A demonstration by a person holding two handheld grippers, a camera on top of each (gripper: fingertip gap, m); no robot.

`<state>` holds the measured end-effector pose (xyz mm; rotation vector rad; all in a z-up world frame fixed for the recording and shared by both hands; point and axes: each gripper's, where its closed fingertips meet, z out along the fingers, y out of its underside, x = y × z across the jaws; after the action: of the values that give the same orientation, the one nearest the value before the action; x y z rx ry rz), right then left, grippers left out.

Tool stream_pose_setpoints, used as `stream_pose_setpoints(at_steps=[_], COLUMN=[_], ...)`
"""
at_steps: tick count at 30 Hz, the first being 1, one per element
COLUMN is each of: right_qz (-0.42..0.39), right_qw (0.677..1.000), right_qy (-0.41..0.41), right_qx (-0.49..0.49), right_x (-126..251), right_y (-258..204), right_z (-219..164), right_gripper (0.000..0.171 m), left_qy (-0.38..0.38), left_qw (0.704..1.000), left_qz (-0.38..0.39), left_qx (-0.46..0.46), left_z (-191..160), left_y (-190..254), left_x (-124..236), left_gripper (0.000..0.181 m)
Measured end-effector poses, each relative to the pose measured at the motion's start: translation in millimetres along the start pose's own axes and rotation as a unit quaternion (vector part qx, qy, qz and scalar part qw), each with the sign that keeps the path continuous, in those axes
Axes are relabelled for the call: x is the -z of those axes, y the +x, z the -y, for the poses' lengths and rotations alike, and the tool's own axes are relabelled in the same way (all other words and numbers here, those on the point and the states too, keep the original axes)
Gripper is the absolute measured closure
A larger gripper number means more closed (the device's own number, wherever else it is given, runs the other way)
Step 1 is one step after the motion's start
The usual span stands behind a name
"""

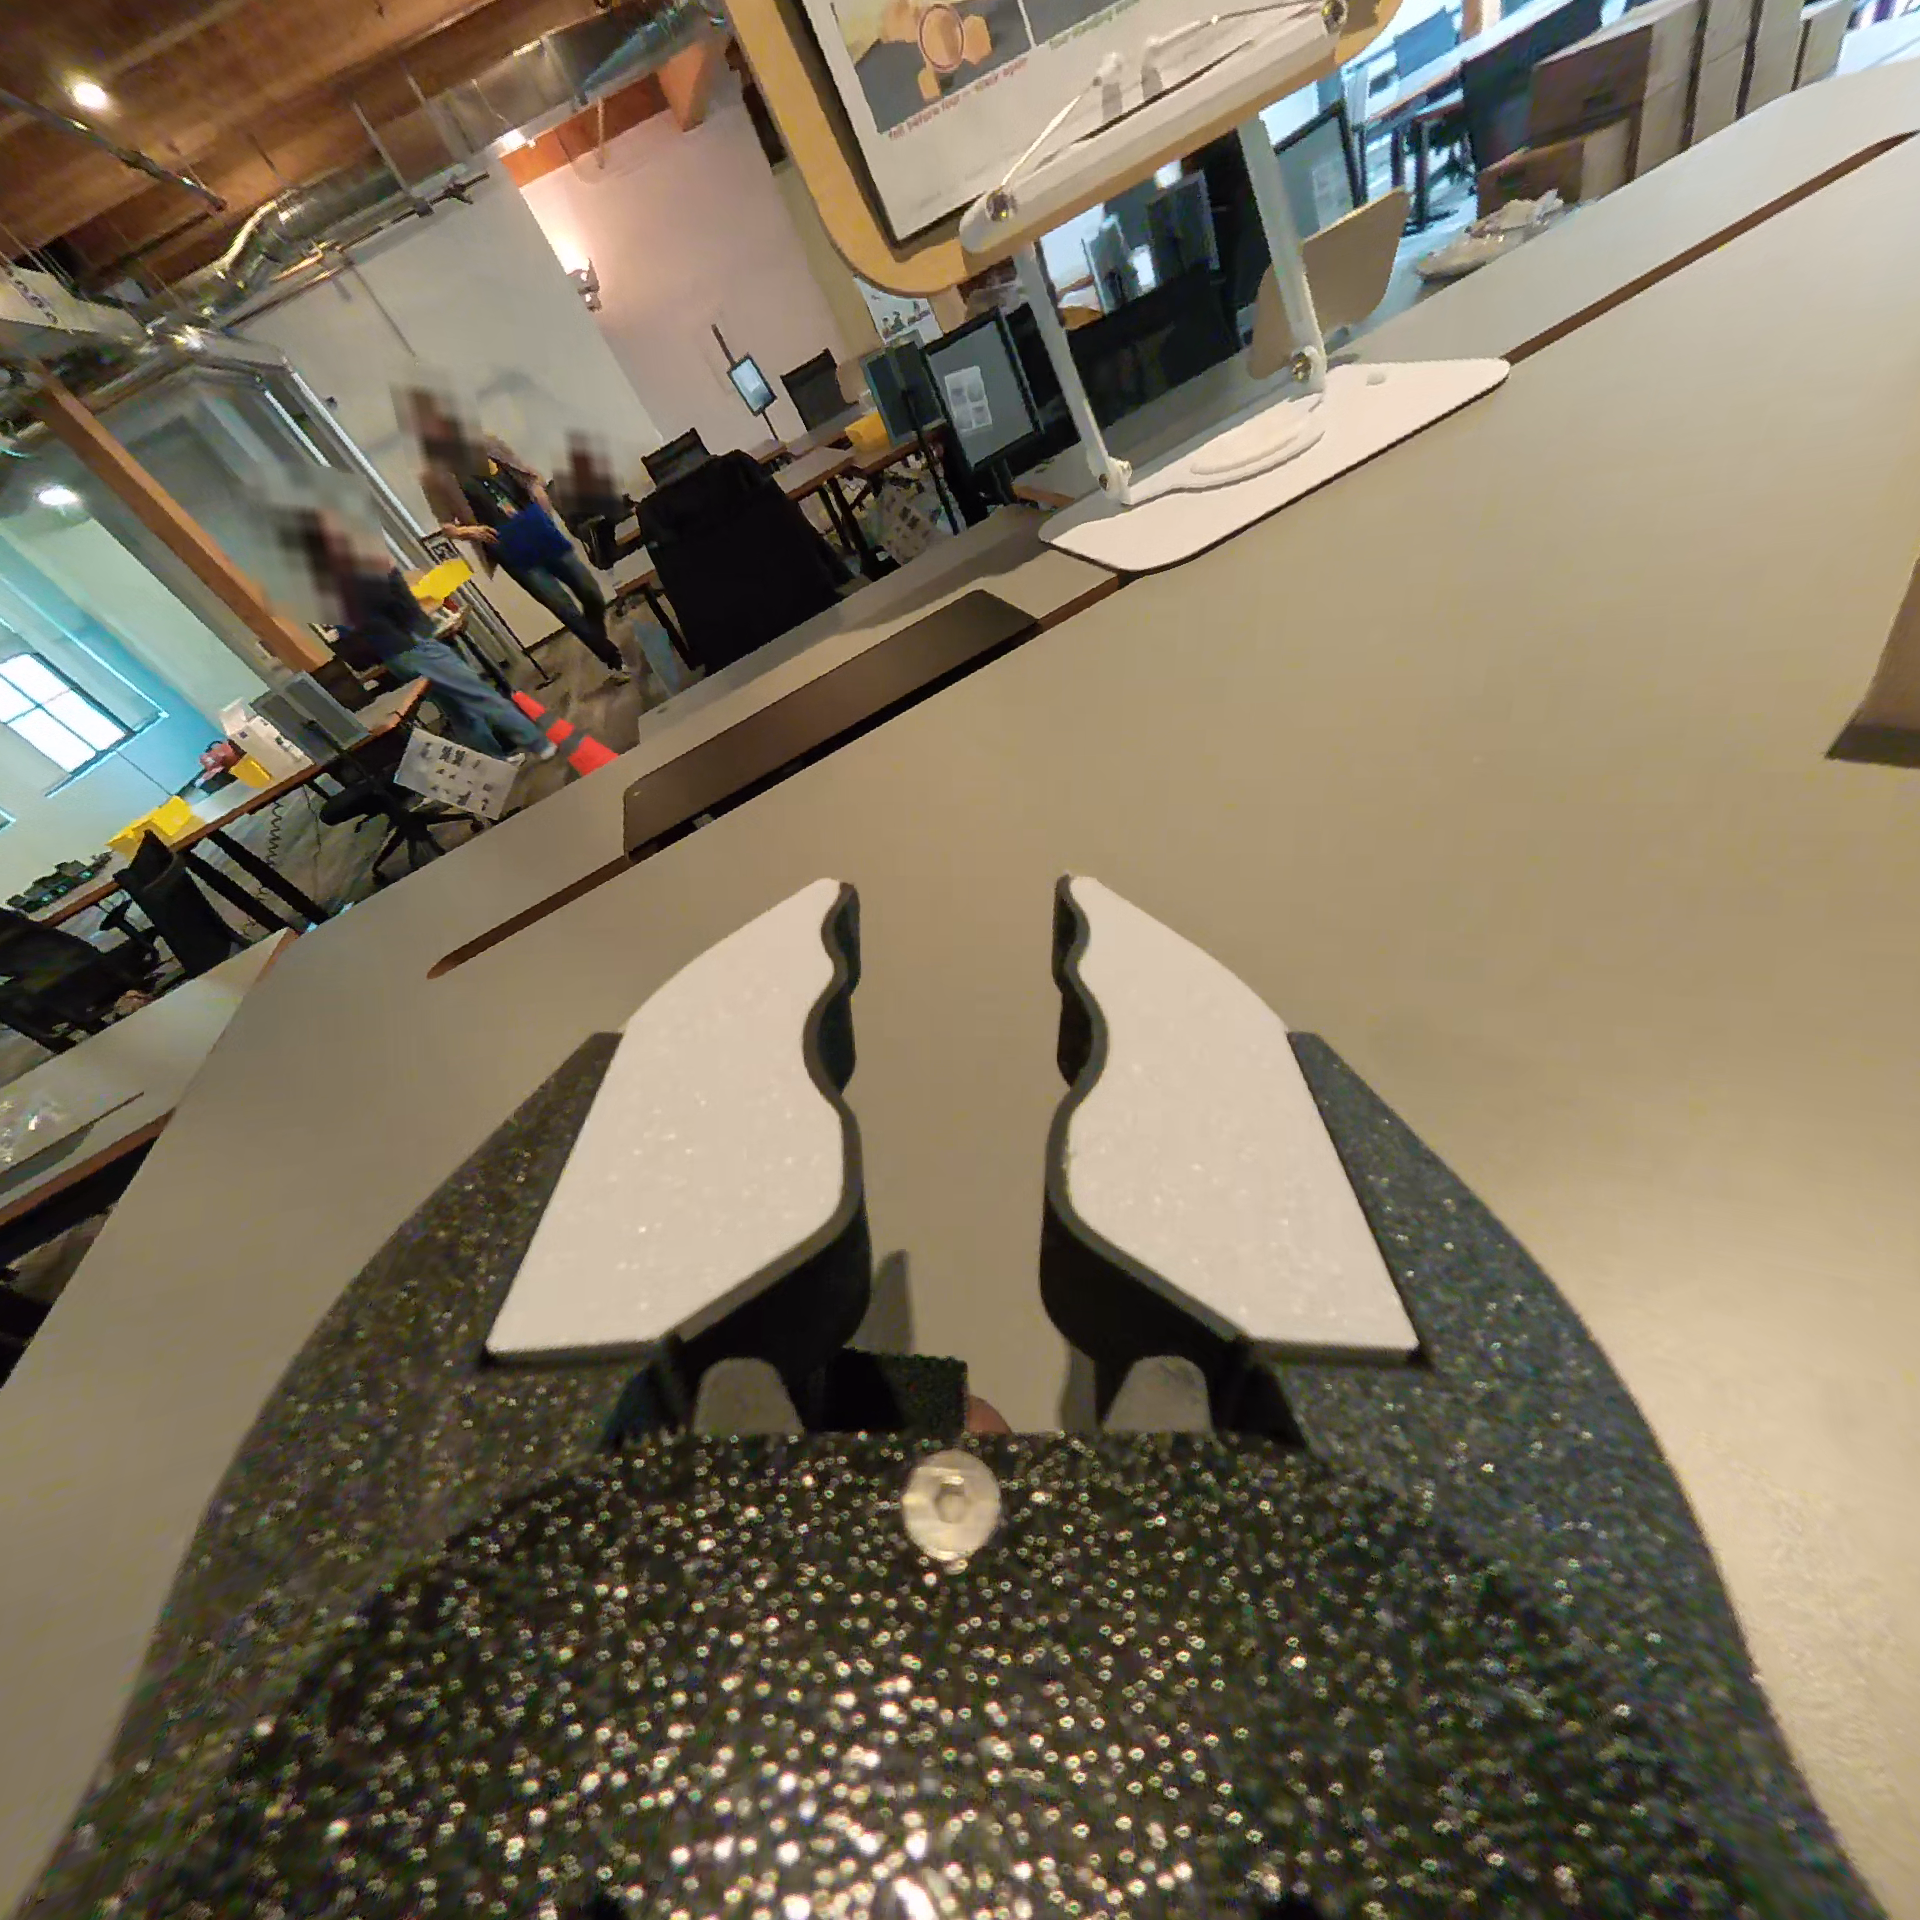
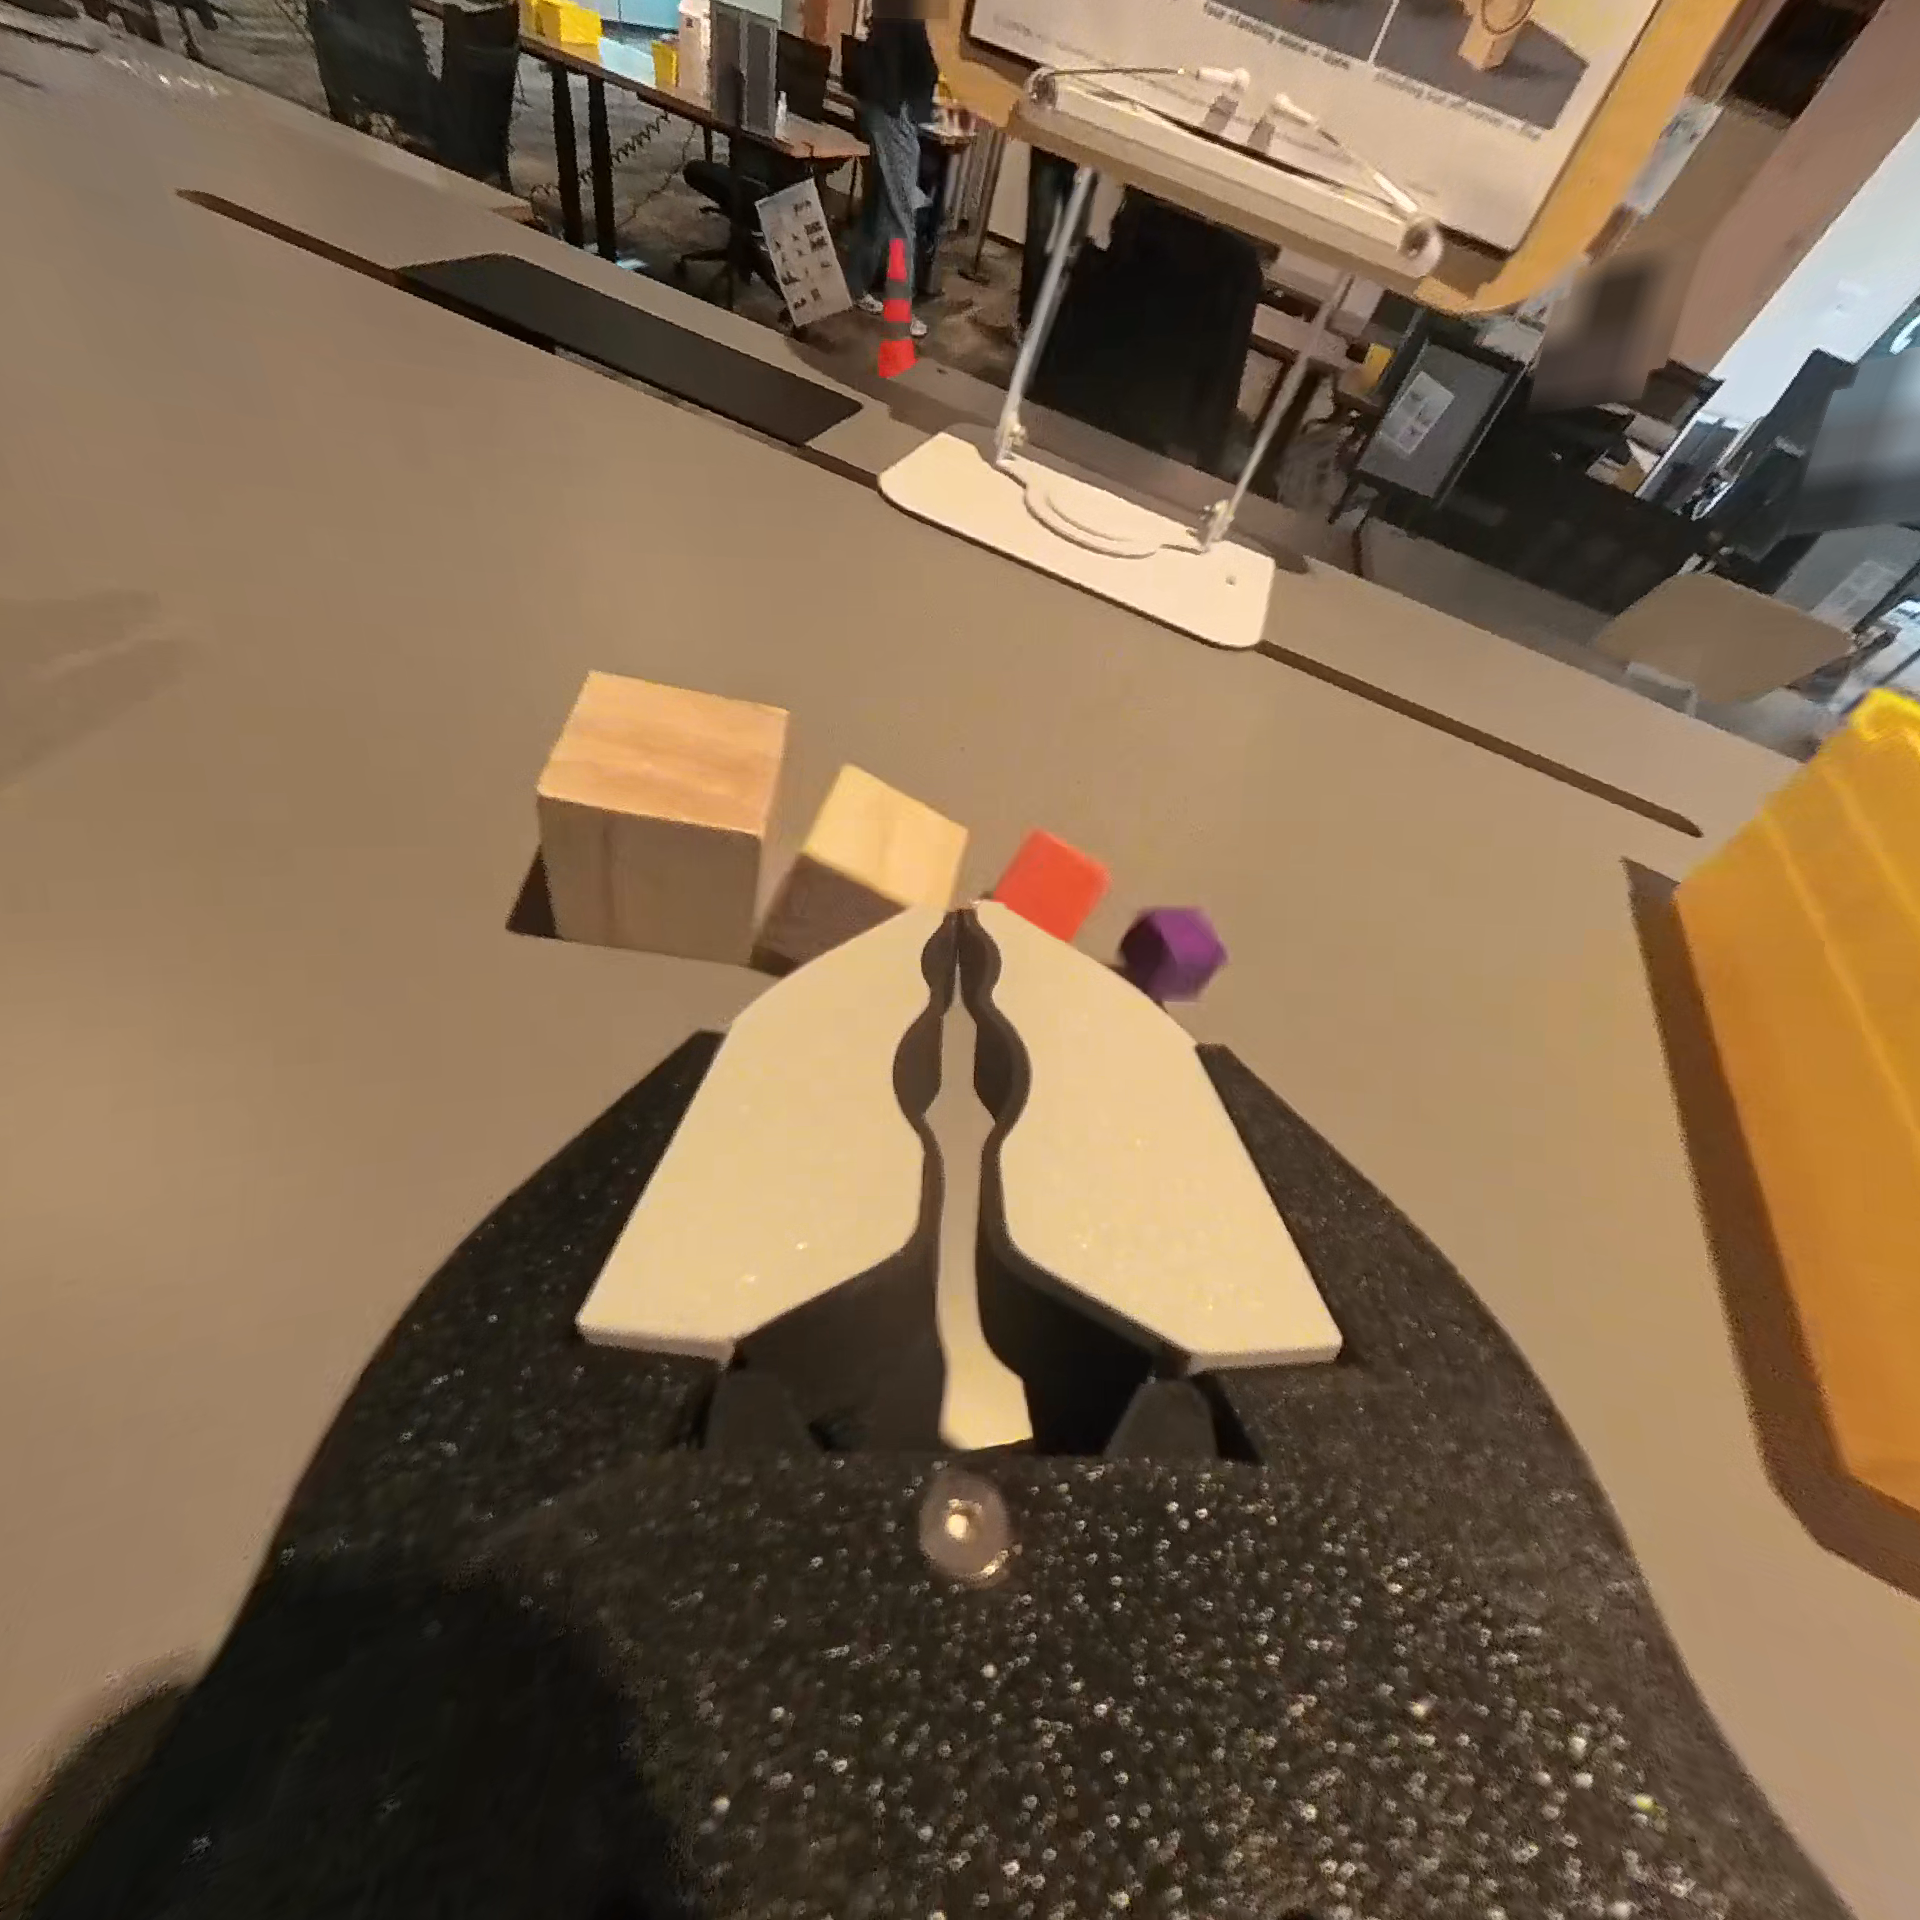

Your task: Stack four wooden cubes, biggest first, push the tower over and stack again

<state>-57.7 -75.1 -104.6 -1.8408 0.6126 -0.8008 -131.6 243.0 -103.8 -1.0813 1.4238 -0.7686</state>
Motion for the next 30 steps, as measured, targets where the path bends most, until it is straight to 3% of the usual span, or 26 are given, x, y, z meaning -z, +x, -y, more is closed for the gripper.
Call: stream_pose_setpoints(at_steps=[10, 15, 22, 25, 27, 30], right_qz=[-0.008, 0.127, 0.292, 0.319, 0.34, 0.379], right_qw=[1.0, 0.991, 0.956, 0.947, 0.939, 0.923], right_qy=[-0.024, -0.017, -0.02, -0.019, -0.021, -0.026], right_qx=[0.003, -0.037, -0.02, 0.021, 0.04, 0.056], right_x=[29.3, 28.7, 14.9, 0.8, -11.1, -30.0], right_y=[65.0, 44.7, 10.8, 8.1, 6.1, -0.4], right_z=[-41.7, -44.2, -29.3, -21.7, -17.3, -13.4], right_gripper=[0.171, 0.165, 0.139, 0.126, 0.118, 0.108], left_qy=[-0.008, -0.021, -0.005, 0.034, 0.08, 0.083], left_qw=[1.0, 0.998, 0.995, 0.993, 0.973, 0.957], left_qz=[-0.005, -0.026, -0.049, -0.112, -0.187, -0.253], left_qx=[-0.027, -0.057, -0.092, 0.015, 0.108, 0.113], left_z=[-1.7, -5.4, -2.0, 22.1, 50.3, 71.3], left_y=[6.9, 17.3, 30.4, 51.8, 84.0, 137.8], left_x=[-1.5, -4.6, -4.3, 2.0, 8.5, 3.5], left_gripper=[0.146, 0.146, 0.144, 0.144, 0.144, 0.136])
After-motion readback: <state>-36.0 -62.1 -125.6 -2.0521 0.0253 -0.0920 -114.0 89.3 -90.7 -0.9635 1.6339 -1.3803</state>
